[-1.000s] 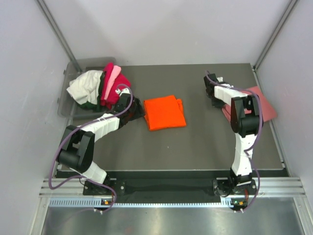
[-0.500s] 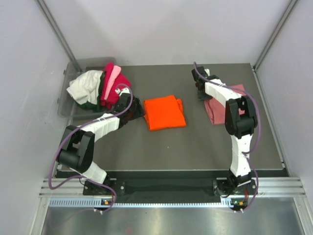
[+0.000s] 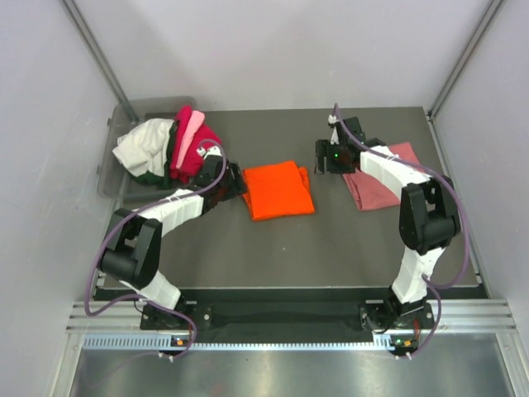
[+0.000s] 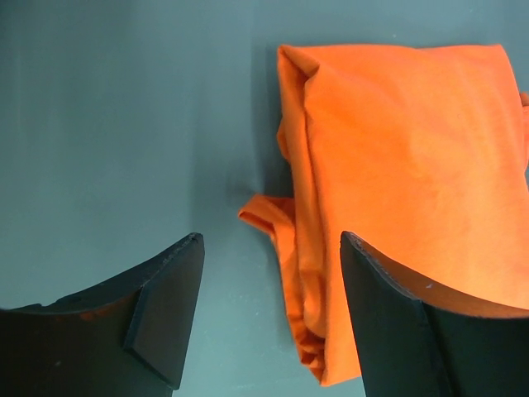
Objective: Fold and stack the t-shirts
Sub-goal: Neatly place the folded tshirt to the corner
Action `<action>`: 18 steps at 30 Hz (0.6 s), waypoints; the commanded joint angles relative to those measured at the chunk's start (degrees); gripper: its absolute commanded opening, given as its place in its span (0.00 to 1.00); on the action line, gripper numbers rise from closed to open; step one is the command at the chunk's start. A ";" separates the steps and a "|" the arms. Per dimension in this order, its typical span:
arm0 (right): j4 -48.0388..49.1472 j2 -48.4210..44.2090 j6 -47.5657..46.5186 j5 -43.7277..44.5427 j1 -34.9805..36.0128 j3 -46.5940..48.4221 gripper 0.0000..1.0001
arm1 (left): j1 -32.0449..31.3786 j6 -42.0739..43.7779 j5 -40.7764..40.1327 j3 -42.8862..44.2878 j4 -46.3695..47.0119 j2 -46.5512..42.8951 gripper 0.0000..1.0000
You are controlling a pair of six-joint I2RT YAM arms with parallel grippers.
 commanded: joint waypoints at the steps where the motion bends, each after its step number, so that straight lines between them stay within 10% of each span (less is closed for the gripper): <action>1: 9.78 -1.61 3.15 -17.65 -0.70 0.06 0.74 | -0.21 1.30 1.19 5.06 2.30 2.46 0.72; 18: 15.05 13.51 15.02 -25.93 -0.97 3.67 0.75 | 1.10 -2.83 3.56 15.01 -8.26 13.45 0.67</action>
